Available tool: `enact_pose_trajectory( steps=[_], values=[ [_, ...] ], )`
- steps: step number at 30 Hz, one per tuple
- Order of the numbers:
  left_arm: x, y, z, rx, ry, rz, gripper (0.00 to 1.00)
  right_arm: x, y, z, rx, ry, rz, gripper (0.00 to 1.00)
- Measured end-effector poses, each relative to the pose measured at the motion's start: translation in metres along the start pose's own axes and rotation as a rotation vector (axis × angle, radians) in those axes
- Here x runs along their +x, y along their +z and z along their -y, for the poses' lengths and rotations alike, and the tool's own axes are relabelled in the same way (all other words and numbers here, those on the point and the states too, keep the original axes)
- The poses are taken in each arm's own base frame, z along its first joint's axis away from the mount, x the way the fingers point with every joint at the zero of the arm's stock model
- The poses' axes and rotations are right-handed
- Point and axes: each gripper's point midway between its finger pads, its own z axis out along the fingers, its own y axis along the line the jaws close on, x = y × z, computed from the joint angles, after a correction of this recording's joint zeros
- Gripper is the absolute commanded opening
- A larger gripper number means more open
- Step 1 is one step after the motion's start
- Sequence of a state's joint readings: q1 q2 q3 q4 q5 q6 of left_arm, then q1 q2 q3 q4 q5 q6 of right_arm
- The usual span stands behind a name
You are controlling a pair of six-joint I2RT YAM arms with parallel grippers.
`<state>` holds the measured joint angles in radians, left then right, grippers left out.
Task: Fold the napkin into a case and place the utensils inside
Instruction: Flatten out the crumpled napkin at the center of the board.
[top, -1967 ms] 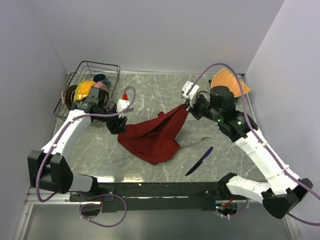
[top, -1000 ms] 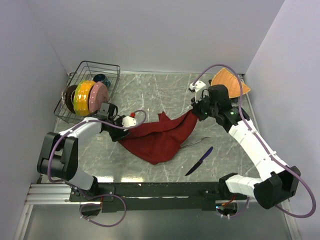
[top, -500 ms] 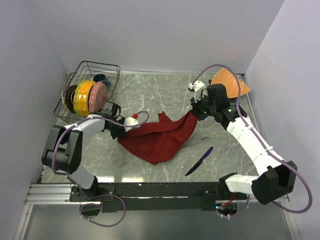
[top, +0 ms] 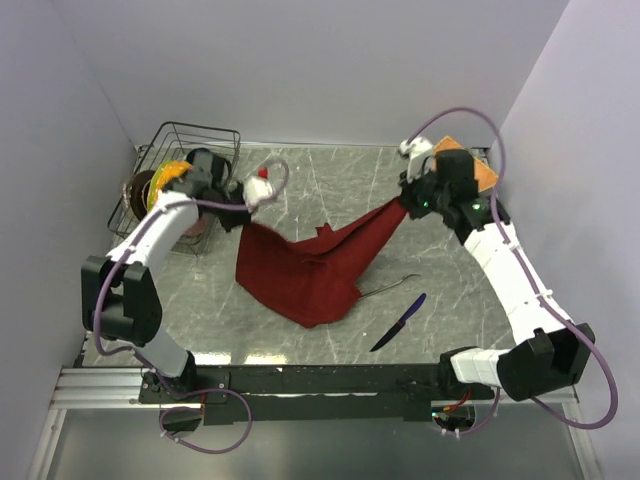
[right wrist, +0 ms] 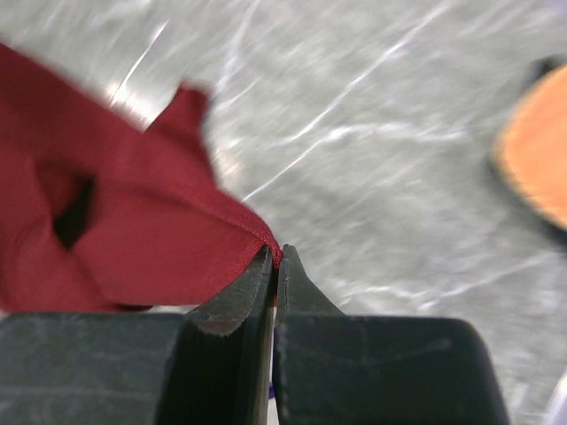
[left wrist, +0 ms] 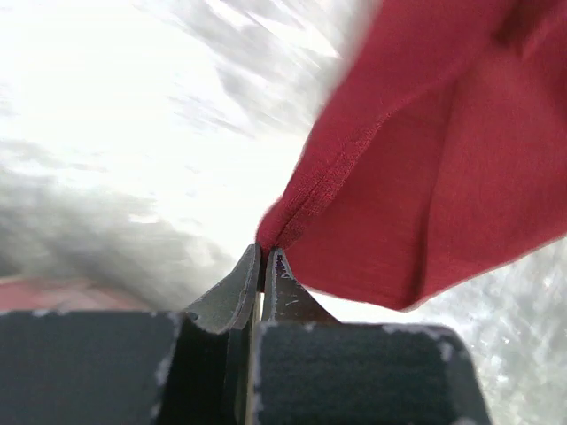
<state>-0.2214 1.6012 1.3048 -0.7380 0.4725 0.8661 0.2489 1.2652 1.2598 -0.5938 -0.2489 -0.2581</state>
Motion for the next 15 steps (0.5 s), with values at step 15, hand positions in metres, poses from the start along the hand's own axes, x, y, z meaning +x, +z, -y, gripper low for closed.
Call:
enact_pose_trajectory(
  steps=[15],
  values=[
    [-0.243, -0.179, -0.215, -0.631, -0.074, 0.646, 0.01, -0.249, -0.031, 0.158, 0.431, -0.014, 0.539, 0.0]
  ],
)
